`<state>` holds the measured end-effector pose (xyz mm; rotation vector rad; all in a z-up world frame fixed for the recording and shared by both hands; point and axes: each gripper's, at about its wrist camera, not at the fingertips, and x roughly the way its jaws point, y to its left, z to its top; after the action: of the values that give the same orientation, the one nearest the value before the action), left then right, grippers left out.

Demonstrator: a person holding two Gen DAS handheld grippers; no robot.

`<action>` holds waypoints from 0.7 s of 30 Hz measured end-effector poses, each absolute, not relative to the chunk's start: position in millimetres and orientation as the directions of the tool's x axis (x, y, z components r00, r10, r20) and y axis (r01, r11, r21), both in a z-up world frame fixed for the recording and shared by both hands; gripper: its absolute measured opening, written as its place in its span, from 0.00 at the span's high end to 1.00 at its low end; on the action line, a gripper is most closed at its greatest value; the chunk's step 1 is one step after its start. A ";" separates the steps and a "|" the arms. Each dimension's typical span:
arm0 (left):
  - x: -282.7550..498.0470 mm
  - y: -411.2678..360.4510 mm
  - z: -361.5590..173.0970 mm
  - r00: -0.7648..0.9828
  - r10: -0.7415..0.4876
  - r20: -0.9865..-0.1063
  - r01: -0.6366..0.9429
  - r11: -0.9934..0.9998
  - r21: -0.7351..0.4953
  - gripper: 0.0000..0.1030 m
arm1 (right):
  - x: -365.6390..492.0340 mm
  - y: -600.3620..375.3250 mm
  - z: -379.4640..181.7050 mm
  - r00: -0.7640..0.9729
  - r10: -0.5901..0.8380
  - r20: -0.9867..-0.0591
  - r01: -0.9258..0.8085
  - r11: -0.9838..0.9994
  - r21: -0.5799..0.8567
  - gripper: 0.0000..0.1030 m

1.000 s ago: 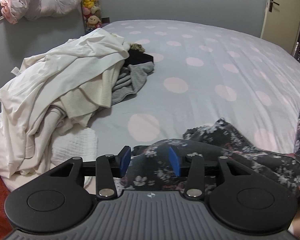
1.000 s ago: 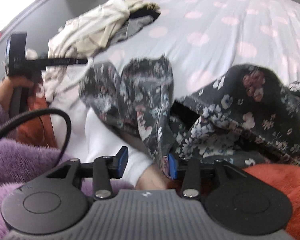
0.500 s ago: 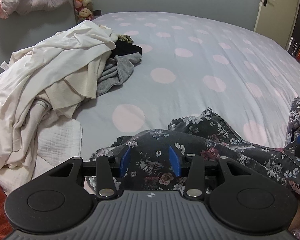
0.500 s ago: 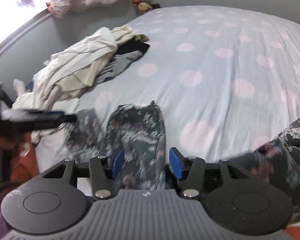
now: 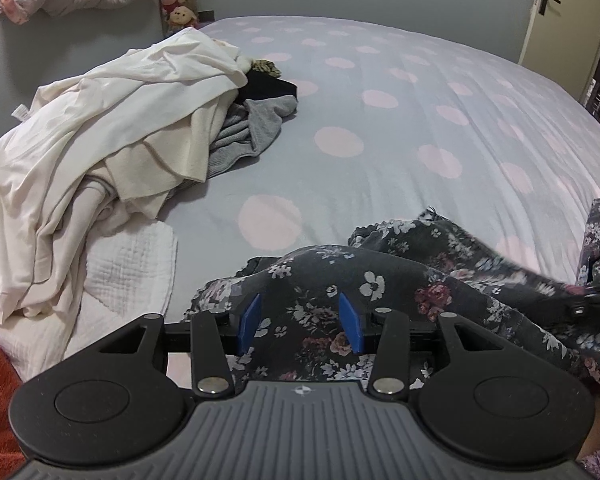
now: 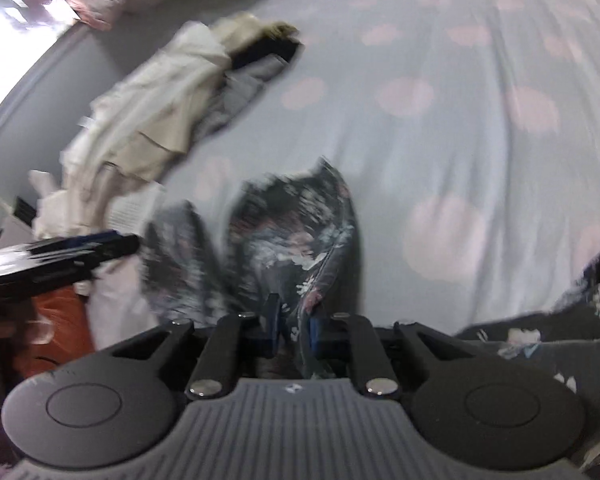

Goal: Fold clothes

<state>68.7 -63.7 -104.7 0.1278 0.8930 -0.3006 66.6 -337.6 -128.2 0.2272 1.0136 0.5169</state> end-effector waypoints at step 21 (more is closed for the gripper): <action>45.1 -67.0 -64.3 0.642 -0.222 -0.734 0.345 0.939 0.018 0.56 | -39.3 -263.9 -131.8 0.096 0.587 -0.804 -0.589 0.684 0.429 0.92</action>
<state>45.1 -67.0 -64.3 0.1616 0.8129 -0.3243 -39.3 -263.9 -131.8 -0.0027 1.1901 0.8713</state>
